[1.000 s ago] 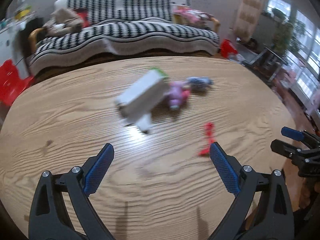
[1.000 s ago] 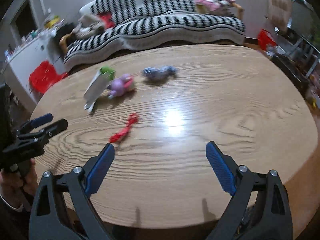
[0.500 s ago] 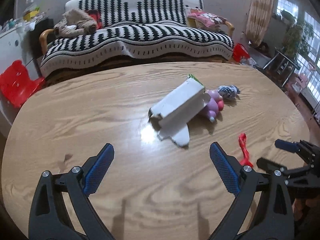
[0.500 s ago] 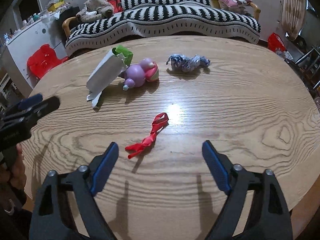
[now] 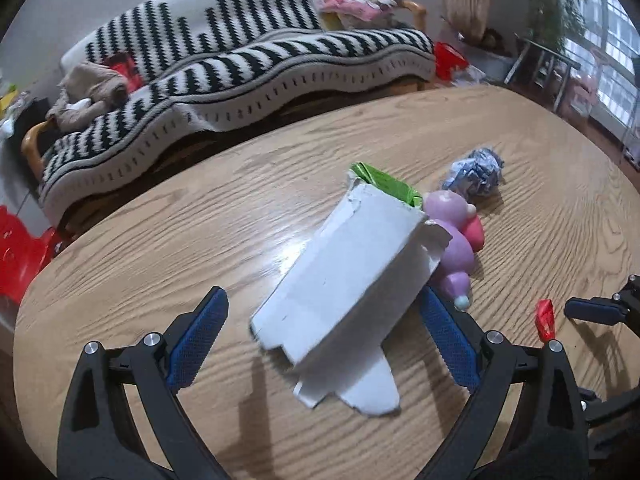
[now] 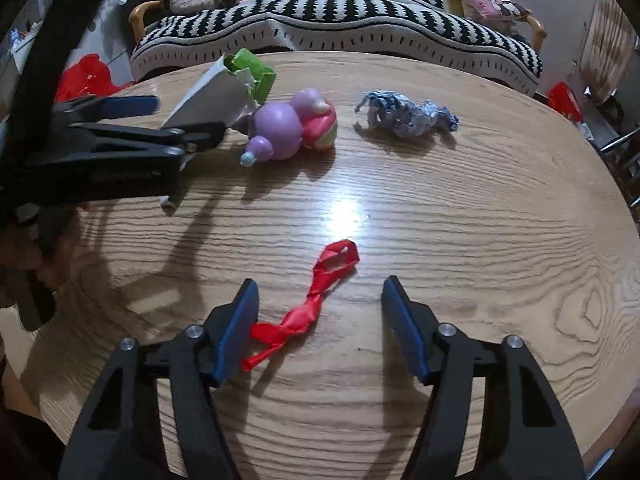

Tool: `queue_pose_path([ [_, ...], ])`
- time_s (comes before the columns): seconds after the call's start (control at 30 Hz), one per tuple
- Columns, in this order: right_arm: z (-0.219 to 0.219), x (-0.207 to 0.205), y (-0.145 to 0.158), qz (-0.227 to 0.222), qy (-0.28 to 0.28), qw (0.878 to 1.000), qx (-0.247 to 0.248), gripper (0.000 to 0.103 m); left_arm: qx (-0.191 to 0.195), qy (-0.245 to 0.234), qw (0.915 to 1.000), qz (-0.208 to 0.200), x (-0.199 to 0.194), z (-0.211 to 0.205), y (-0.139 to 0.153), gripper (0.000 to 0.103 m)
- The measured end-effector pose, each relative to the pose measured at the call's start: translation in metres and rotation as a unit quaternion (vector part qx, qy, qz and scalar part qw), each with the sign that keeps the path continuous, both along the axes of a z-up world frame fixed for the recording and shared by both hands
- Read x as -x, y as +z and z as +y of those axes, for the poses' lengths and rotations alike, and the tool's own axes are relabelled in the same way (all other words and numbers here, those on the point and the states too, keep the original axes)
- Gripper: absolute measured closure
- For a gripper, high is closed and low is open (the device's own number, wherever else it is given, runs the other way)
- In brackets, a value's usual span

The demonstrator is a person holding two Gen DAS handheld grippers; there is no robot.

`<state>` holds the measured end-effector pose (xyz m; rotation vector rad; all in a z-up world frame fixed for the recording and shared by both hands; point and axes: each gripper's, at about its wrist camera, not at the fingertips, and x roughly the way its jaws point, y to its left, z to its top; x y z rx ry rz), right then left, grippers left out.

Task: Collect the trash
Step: 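Grasp the white carton with left tool while right tool grasps the red ribbon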

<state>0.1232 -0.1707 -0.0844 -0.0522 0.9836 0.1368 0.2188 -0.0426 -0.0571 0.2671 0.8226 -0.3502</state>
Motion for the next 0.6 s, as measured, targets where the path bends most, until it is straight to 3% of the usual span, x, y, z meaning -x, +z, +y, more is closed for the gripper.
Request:
queue_pose_path([
  [0.07,0.001,0.000,0.001,-0.002,0.009,1.000,-0.001,0.057,-0.002,-0.005,1.0000,-0.002,-0.004,-0.002,-0.003,0.010],
  [0.13,0.000,0.003,0.002,-0.001,0.018,1.000,-0.006,0.085,0.003,-0.007,1.0000,0.004,-0.006,-0.002,-0.007,0.015],
  [0.2,-0.001,0.004,0.003,0.001,0.020,1.000,-0.009,0.092,-0.001,-0.003,1.0000,0.000,-0.004,-0.003,-0.009,0.033],
  [0.23,-0.003,0.005,0.002,0.001,0.020,1.000,-0.014,0.093,-0.004,-0.004,1.0000,0.000,-0.003,-0.003,-0.009,0.038],
  [0.27,-0.004,0.006,0.003,0.002,0.020,1.000,-0.017,0.093,-0.007,-0.007,0.9999,0.005,-0.002,-0.004,-0.009,0.052],
  [0.3,-0.006,0.006,0.004,0.002,0.019,1.000,-0.020,0.093,-0.010,-0.002,0.9999,0.006,0.000,-0.003,-0.008,0.055],
  [0.6,-0.023,0.025,0.031,-0.028,0.005,0.999,-0.038,0.093,-0.002,0.040,0.9992,-0.004,0.038,0.019,0.023,0.060],
])
